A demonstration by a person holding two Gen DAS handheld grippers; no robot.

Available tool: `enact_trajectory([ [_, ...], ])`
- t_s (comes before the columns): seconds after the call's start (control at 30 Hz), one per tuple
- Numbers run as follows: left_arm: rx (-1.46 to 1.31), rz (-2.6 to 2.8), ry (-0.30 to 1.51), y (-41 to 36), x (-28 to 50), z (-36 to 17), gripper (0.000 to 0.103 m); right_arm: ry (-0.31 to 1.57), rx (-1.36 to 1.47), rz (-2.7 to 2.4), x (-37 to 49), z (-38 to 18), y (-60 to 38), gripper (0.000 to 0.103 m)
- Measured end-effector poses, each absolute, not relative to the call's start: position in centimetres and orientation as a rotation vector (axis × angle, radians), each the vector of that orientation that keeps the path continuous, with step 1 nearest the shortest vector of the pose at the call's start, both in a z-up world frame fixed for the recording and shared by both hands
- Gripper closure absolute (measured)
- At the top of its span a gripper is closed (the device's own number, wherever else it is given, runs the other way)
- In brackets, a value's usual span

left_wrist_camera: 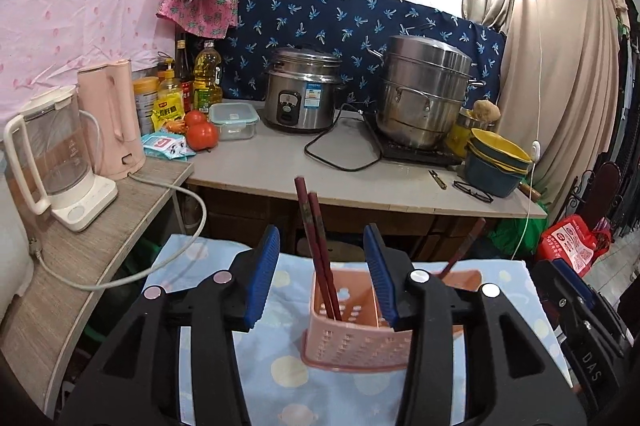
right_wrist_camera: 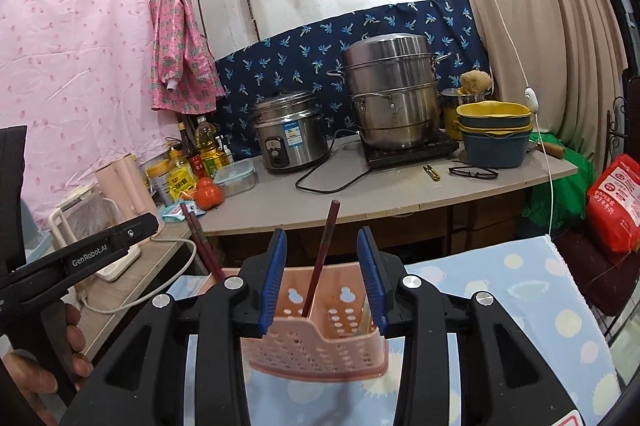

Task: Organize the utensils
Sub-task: 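Open right tool to drop its chopstick into the basket while left tool releases its chopstick, then bring both open tools back down over the remaining chopsticks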

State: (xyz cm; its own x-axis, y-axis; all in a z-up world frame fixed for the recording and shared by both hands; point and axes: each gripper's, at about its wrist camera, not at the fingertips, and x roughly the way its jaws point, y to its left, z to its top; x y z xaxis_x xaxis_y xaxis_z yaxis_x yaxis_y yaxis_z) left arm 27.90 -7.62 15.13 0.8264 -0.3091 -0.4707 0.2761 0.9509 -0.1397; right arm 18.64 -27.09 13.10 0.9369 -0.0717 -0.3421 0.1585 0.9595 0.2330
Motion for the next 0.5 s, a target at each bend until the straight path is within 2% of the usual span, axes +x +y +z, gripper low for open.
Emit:
enact_trajectory([
  [0.2, -0.075, -0.328, 0.574, -6.6, 23.8, 13.0, 0.061, 0.366, 0.263, -0.098, 14.7, 12.1, -25.8, 0.067],
  [0.5, -0.026, -0.348, 0.729, -5.5, 15.0, 6.0, 0.061, 0.475, 0.272, -0.072, 7.6, 8.1, -23.4, 0.067],
])
